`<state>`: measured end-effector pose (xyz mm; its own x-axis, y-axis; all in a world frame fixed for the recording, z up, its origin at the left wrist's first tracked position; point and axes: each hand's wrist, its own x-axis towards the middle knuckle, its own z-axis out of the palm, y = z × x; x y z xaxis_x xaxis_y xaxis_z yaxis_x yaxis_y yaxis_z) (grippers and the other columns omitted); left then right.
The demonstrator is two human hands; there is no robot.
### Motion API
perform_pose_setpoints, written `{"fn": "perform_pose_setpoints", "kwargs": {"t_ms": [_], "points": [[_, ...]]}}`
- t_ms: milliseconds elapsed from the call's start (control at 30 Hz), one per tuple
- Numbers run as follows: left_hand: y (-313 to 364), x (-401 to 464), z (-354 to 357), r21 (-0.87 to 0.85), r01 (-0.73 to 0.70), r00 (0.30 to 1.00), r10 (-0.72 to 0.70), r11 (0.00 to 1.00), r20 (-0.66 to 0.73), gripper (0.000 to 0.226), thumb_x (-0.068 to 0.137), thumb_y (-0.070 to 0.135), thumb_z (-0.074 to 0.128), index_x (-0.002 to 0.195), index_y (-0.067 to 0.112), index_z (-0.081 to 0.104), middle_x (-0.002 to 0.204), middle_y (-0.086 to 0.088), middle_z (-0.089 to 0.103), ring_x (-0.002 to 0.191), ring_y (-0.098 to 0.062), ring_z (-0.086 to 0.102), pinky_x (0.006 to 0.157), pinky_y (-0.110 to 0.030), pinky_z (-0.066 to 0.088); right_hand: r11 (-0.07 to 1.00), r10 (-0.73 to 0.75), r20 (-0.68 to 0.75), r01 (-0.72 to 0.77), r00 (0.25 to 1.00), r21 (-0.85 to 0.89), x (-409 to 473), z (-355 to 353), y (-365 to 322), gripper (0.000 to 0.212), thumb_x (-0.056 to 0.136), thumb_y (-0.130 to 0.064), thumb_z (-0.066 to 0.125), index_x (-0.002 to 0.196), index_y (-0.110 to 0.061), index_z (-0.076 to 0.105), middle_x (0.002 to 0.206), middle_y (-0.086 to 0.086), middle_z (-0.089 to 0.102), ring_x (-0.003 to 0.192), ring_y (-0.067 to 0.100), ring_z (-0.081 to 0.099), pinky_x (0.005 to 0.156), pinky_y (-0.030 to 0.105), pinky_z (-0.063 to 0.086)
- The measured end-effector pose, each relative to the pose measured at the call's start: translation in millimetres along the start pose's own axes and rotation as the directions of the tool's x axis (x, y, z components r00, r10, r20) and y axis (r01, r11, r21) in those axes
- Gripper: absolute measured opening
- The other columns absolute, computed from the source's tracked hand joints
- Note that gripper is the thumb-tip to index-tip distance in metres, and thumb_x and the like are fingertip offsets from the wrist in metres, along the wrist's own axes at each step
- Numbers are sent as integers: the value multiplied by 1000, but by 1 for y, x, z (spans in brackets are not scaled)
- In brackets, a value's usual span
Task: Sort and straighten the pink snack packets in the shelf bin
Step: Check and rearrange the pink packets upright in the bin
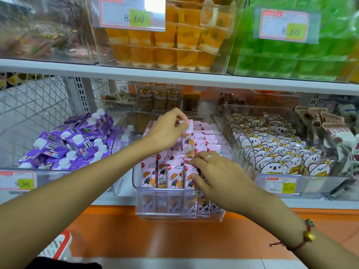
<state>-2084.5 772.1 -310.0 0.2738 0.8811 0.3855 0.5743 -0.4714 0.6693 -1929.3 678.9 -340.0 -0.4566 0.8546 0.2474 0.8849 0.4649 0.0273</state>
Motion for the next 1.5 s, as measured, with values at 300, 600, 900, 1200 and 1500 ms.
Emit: {"fn": "perform_pose_setpoints", "kwargs": {"t_ms": [300,600,900,1200,1500], "points": [[19,-49,-30,-405,-124,850,-114,906,-514,9,99,19,51,92,24,50,87,-2,65,82,-12,64,75,-35,56,1000,-7,6,7,1000,-10,1,-1,1,40,101,-41,32,135,-23,45,137,-4,45,122,16,40,91,31,38],[18,-86,-37,-520,-149,829,-180,841,-529,2,90,23,63,89,25,63,86,7,70,82,-4,66,81,-29,55,793,291,-247,-89,924,602,12,-24,-13,50,90,-60,35,125,-30,53,117,-15,57,107,3,51,88,24,42],[17,-93,-32,-640,-103,888,-220,761,-404,11,84,25,65,93,19,66,89,7,73,85,-2,68,80,-27,57,467,139,-7,-59,990,883,19,-27,-30,31,92,-25,58,123,-24,59,113,1,61,100,18,60,86,27,51],[9,-100,-11,-482,-14,975,-95,876,-202,26,82,22,73,102,32,59,105,20,62,94,4,60,71,-10,48,-107,282,215,-192,935,976,21,-18,-21,15,95,-21,56,88,-25,68,85,-13,73,80,-4,67,66,17,50],[11,-99,-6,-317,-51,953,-49,947,-299,40,62,47,75,95,42,54,97,27,63,84,0,63,66,-14,50,-91,387,94,-64,917,994,20,-12,-27,35,72,-23,75,104,-11,66,98,5,73,83,11,70,74,22,56]]}}
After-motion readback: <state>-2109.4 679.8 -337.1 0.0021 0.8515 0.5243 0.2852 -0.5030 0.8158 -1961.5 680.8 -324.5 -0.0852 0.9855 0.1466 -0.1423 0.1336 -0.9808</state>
